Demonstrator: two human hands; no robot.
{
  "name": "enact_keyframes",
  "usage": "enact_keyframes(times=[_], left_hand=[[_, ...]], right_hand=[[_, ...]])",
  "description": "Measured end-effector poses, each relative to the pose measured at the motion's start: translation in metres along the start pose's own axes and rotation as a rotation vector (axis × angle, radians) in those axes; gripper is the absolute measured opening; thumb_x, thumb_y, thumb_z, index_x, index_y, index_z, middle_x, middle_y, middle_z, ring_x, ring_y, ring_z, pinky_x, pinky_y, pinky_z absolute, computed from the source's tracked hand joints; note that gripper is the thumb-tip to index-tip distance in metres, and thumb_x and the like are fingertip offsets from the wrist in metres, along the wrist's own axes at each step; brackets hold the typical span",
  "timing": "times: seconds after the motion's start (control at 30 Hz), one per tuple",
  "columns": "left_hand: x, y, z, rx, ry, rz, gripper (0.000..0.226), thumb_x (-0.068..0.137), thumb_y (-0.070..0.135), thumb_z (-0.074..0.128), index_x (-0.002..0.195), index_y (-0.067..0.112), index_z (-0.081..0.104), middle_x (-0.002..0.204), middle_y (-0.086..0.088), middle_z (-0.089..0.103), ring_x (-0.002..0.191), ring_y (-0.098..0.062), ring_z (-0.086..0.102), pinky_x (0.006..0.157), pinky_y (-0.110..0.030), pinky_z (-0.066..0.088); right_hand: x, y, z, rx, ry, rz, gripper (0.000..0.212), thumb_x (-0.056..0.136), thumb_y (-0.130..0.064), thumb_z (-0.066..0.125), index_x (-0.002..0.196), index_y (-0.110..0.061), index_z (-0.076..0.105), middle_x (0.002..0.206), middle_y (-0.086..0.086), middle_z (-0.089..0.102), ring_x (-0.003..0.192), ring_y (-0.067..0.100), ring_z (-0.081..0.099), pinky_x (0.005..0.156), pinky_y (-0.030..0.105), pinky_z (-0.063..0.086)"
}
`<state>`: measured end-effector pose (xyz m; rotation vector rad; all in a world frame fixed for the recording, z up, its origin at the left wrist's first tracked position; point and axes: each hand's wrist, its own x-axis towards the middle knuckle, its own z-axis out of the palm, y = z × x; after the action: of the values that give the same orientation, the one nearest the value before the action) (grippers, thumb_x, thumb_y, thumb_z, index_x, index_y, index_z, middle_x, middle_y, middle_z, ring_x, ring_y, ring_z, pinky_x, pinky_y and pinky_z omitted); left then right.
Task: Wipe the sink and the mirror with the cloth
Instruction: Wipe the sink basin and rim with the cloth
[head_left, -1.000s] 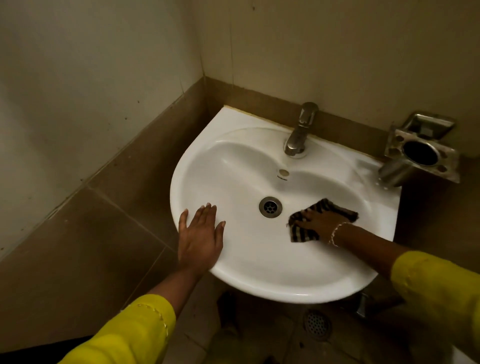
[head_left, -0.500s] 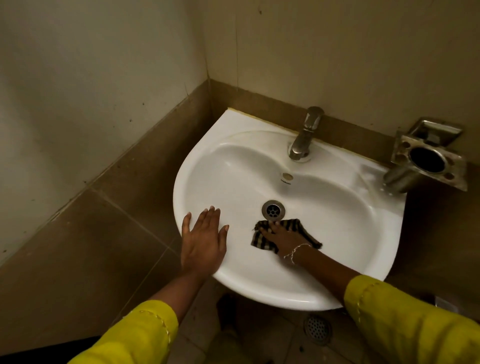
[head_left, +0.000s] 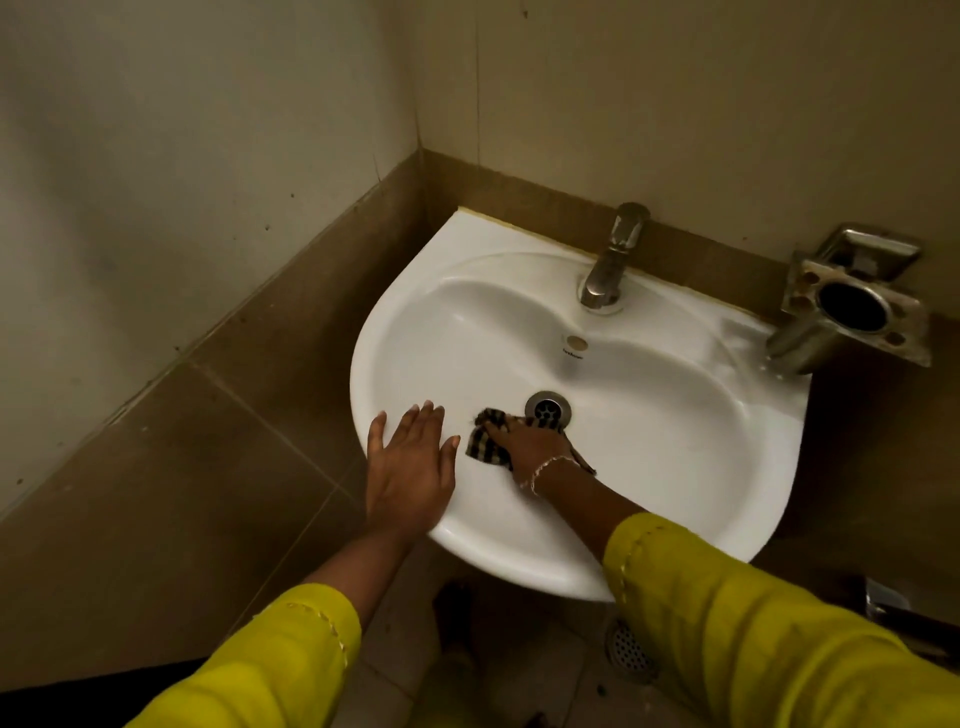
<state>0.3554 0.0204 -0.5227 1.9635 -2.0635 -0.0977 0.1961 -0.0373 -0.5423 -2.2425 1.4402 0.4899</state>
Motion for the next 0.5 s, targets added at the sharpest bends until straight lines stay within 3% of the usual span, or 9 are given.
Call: enact_keyframes(times=[0.13, 0.33, 0.4, 0.47, 0.5], left_hand=[[0.000, 0.001, -0.001, -0.019, -0.001, -0.004, 0.051, 0.089, 0.037, 0.029, 0.114, 0.006, 0.061, 0.117, -0.014, 0.064, 0.112, -0.028, 0.059, 0.104, -0.042, 0.016], [-0.001, 0.002, -0.005, -0.051, -0.039, -0.027, 0.052, 0.089, 0.039, 0.030, 0.110, 0.006, 0.064, 0.116, -0.016, 0.065, 0.111, -0.029, 0.059, 0.104, -0.043, 0.016], [-0.001, 0.003, -0.006, -0.059, -0.048, -0.024, 0.052, 0.089, 0.040, 0.030, 0.109, 0.007, 0.064, 0.115, -0.016, 0.065, 0.110, -0.029, 0.060, 0.103, -0.043, 0.017], [-0.001, 0.004, -0.006, -0.052, -0.046, -0.025, 0.053, 0.089, 0.041, 0.030, 0.108, 0.007, 0.065, 0.114, -0.017, 0.066, 0.108, -0.029, 0.061, 0.102, -0.043, 0.018], [-0.001, 0.004, -0.006, -0.048, -0.046, -0.025, 0.053, 0.089, 0.041, 0.030, 0.107, 0.006, 0.066, 0.114, -0.017, 0.066, 0.107, -0.030, 0.061, 0.102, -0.043, 0.019]], right_hand=[[-0.028, 0.002, 0.004, -0.035, 0.071, -0.023, 0.061, 0.091, -0.008, 0.044, 0.146, -0.024, 0.021, 0.143, 0.008, 0.041, 0.127, 0.027, 0.043, 0.100, 0.034, 0.036], [-0.054, 0.006, -0.006, 0.039, -0.033, 0.005, 0.045, 0.091, -0.015, 0.045, 0.134, -0.031, 0.045, 0.129, 0.006, 0.058, 0.118, 0.029, 0.052, 0.095, 0.032, 0.041], [-0.065, 0.018, -0.014, 0.272, -0.075, 0.013, 0.049, 0.087, -0.001, 0.044, 0.129, -0.026, 0.052, 0.126, 0.005, 0.060, 0.114, 0.027, 0.055, 0.097, 0.034, 0.043], [-0.082, 0.030, -0.024, 0.764, -0.016, 0.106, 0.042, 0.088, 0.005, 0.043, 0.122, -0.014, 0.060, 0.106, 0.007, 0.066, 0.094, 0.021, 0.062, 0.094, 0.034, 0.050], [-0.091, 0.034, -0.029, 1.001, 0.040, 0.160, 0.037, 0.089, 0.004, 0.043, 0.119, -0.009, 0.061, 0.096, 0.008, 0.066, 0.083, 0.018, 0.062, 0.085, 0.030, 0.054]])
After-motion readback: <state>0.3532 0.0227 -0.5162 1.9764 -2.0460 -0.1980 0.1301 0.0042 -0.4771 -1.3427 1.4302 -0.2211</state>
